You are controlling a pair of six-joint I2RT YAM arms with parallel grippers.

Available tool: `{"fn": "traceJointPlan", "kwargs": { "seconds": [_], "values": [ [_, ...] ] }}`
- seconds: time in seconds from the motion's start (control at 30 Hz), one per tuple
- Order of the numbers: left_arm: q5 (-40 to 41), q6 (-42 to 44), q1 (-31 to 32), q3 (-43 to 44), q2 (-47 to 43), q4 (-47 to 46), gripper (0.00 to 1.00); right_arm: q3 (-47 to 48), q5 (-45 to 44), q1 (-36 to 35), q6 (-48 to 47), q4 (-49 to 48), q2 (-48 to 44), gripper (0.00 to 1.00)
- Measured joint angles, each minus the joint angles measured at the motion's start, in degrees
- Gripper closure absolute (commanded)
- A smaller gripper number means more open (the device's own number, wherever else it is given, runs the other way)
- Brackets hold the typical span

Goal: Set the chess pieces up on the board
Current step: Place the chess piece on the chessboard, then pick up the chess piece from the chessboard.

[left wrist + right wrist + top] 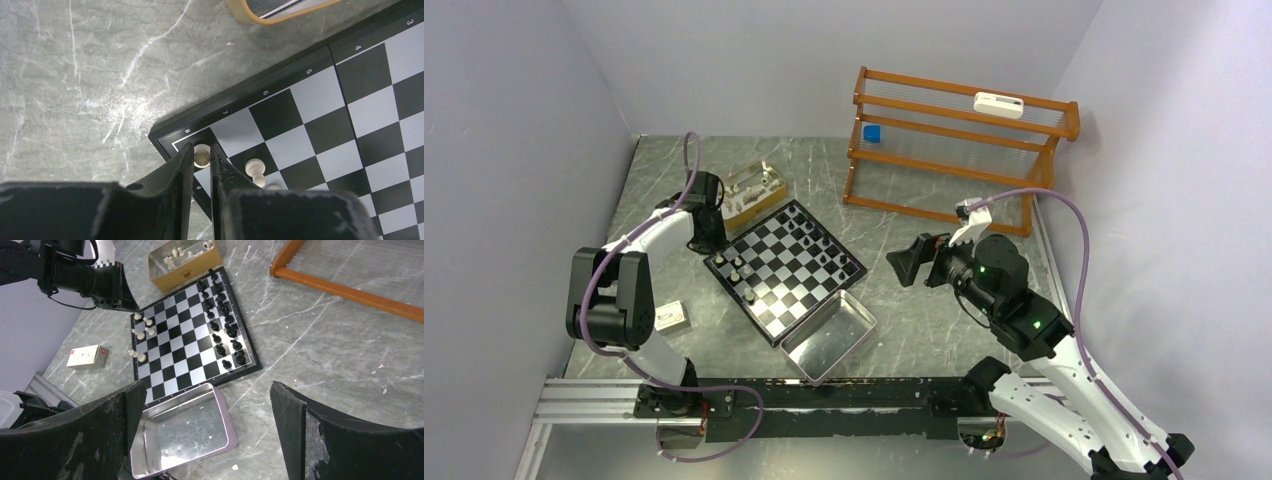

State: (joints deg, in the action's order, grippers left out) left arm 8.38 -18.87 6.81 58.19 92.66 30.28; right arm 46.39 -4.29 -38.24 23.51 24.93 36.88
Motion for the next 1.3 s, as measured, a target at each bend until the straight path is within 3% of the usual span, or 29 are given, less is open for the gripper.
{"fn": "traceJointPlan", "kwargs": {
  "seconds": [0.3,0.47,0.93,1.17,1.3],
  "values": [
    [-0.02,-0.02,-0.02,0.15,0.24,-0.02,0.77,-0.02,-0.24,0.00,0.00,0.13,-0.72,0.00],
    [-0.02,0.00,-0.02,0.13,0.24,-0.02,0.84,-0.02,-0.24,0.00,0.00,0.13,-0.76,0.00],
    [-1.36,-0.04,-0.02,-0.31,-2.27,0.02,0.83,-0.17,0.04,0.00,1.01,-0.09,-0.63,0.00],
    [-5.49,-0.02,-0.04,1.88,-9.97,4.24,0.81,-0.22,3.63,0.02,2.89,-1.79,3.61,0.04],
    [-12.22,0.04,-0.09,6.54,-14.67,6.10,0.81,0.04,5.51,0.00,3.26,-4.46,7.96,0.07]
  ]
}}
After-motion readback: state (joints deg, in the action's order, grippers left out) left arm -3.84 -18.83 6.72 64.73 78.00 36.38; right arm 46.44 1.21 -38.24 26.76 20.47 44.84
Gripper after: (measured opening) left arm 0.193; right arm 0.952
